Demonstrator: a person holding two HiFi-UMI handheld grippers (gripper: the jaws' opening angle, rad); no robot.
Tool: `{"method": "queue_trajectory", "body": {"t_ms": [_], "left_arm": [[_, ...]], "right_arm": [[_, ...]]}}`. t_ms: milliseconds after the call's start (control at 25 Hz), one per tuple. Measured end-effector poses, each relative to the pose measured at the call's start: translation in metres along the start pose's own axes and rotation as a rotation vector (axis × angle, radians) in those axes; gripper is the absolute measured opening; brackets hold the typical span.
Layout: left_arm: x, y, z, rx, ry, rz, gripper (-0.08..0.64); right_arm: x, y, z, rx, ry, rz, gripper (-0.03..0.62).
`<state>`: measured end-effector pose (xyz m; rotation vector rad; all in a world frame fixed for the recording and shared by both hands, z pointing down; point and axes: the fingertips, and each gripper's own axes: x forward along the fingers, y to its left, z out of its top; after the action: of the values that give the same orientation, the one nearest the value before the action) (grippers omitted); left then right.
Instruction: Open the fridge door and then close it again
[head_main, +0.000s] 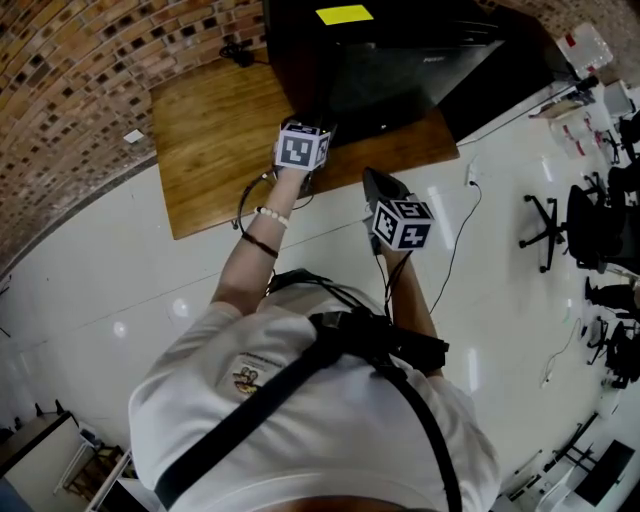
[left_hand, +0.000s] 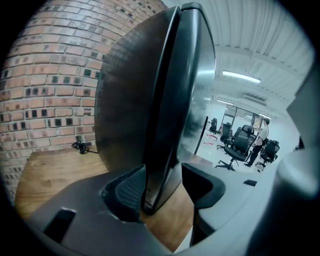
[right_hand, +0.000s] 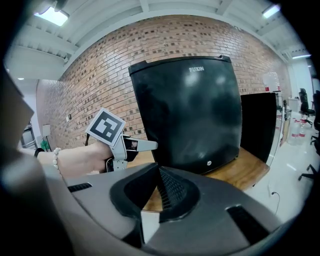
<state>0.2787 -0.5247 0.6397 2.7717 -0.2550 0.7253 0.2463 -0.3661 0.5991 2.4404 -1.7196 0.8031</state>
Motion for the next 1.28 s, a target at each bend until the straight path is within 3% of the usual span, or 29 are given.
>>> {"method": "queue_trajectory", "body": {"t_ms": [440,1120,1280], "left_arm": [[0.003,-0.005,0.005,0.035,-0.013,0.002,0.196],[0.005,-0.009,0.0,0.14,0.049,0.09,0.184],[-0.008,-0.038,-0.006,0.161,0.033,0.076,0.176]], "right_arm": [[-0.001,-0.007,-0.002,0.017,-0.004,-0.008,0.006],[-0.045,-0.029,-0.005,0.029,-0.033,-0.041,0.006],[-0.056,-0.034,-0.005,0.047,-0.047,-0.054,0.005]]}}
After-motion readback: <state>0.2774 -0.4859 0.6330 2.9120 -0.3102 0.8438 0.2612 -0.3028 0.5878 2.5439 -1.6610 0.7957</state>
